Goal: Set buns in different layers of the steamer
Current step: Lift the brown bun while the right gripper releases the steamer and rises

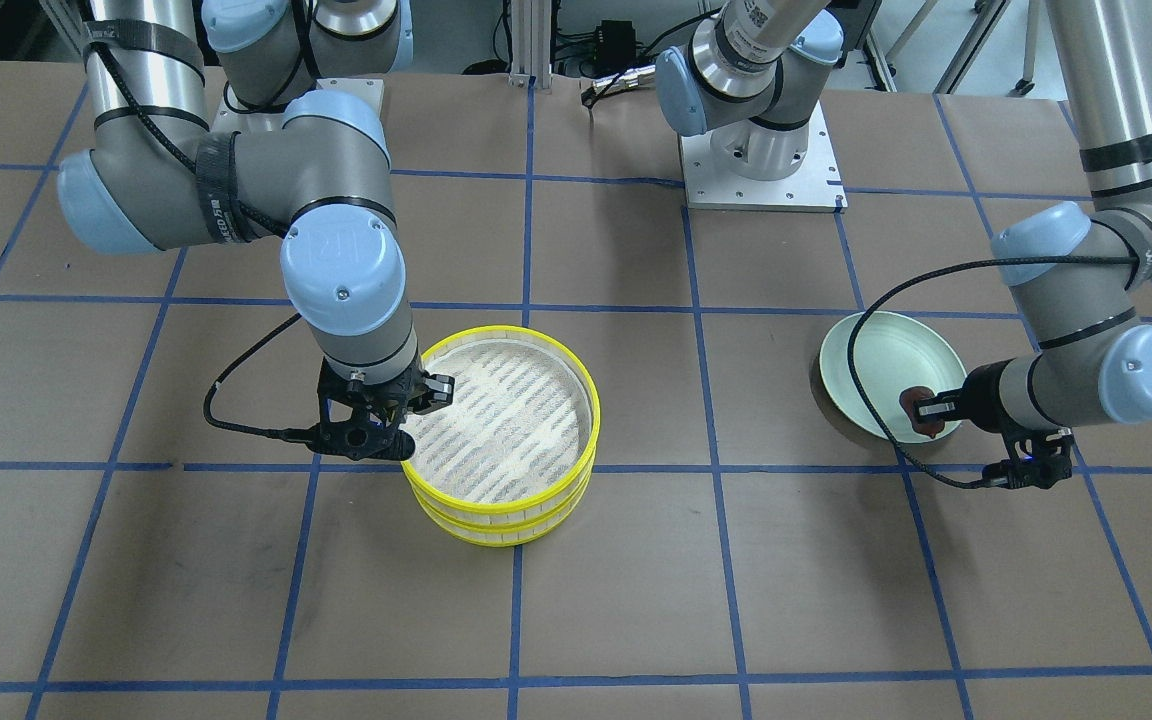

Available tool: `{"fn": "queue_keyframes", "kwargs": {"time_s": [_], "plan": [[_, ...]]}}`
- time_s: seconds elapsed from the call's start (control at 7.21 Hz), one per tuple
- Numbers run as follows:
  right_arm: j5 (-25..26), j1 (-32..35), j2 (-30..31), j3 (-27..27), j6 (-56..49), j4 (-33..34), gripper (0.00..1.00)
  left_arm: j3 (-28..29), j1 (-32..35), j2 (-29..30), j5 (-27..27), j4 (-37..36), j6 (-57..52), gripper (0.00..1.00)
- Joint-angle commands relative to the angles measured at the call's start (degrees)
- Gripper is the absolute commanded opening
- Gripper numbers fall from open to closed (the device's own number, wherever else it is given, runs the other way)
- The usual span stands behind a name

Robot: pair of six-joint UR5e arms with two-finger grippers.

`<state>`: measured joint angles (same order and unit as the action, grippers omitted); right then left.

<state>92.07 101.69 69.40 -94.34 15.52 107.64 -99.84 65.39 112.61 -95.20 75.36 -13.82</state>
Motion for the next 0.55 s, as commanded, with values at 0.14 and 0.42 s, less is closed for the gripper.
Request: {"fn": "queue_keyframes", "kwargs": {"time_s": [0.14, 0.42], "plan": [[-0.48, 0.0, 0.12, -0.58, 0.65, 0.38, 0.04, 1.92, 6.4, -4.93, 1.68, 1.8, 0.8, 0.0], [-0.49, 0.0, 0.47, -0.58, -0.04, 0.29, 0.99, 2.63, 9.22, -7.92, 2.47, 3.21, 0.98, 0.0]]}}
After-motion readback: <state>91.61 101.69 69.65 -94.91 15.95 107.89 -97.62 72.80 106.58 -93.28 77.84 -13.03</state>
